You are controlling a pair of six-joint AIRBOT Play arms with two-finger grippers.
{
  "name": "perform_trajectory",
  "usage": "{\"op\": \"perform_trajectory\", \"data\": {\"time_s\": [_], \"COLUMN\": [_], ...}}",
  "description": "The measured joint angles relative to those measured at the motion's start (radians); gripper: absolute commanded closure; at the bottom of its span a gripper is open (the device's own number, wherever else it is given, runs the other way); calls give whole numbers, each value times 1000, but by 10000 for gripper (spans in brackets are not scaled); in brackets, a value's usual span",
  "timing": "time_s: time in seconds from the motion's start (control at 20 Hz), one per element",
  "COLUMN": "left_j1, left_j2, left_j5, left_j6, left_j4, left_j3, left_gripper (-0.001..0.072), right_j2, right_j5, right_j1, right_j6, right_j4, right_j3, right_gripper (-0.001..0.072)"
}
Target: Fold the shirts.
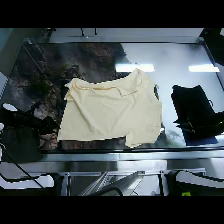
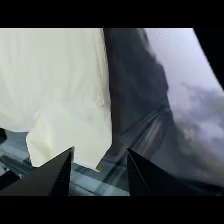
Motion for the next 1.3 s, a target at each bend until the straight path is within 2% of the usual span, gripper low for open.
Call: {"op": "perform_trajectory", "data": {"time_s": [0.3, 0.4, 0.55, 0.7, 1.05, 1.1, 1.15, 1.2, 1.3], "left_j1": [-20, -57, -121, -164, -149, -133, -117, -97, -58], "left_j2": [0, -4, -27, -71, -114, -104, -91, -73, -37], "left_j5": [138, 171, 158, 90, 13, 20, 27, 13, -3], "left_j6": [1, 6, 26, 35, 35, 35, 35, 34, 32], "left_j4": [-2, -8, -6, 0, 37, 52, 60, 56, 55], "left_j3": [-26, -27, -29, -28, -3, 11, 24, 35, 47], "left_gripper": [265, 541, 550, 550, 549, 528, 332, 168, 171], "right_j2": [-18, -31, -55, -72, -81, -81, -81, -81, -81], "right_j5": [-79, -100, -120, -132, -168, -169, -172, -175, -176], "right_j1": [66, 99, 148, 175, 188, 188, 188, 188, 188], "right_j6": [-8, -9, -12, -19, -26, -26, -26, -26, -26], "right_j4": [9, 15, 19, 21, 23, 23, 23, 23, 26], "right_j3": [-89, -97, -101, -103, -104, -104, -104, -104, -104], "right_gripper": [348, 348, 348, 348, 346, 345, 342, 335, 229]}}
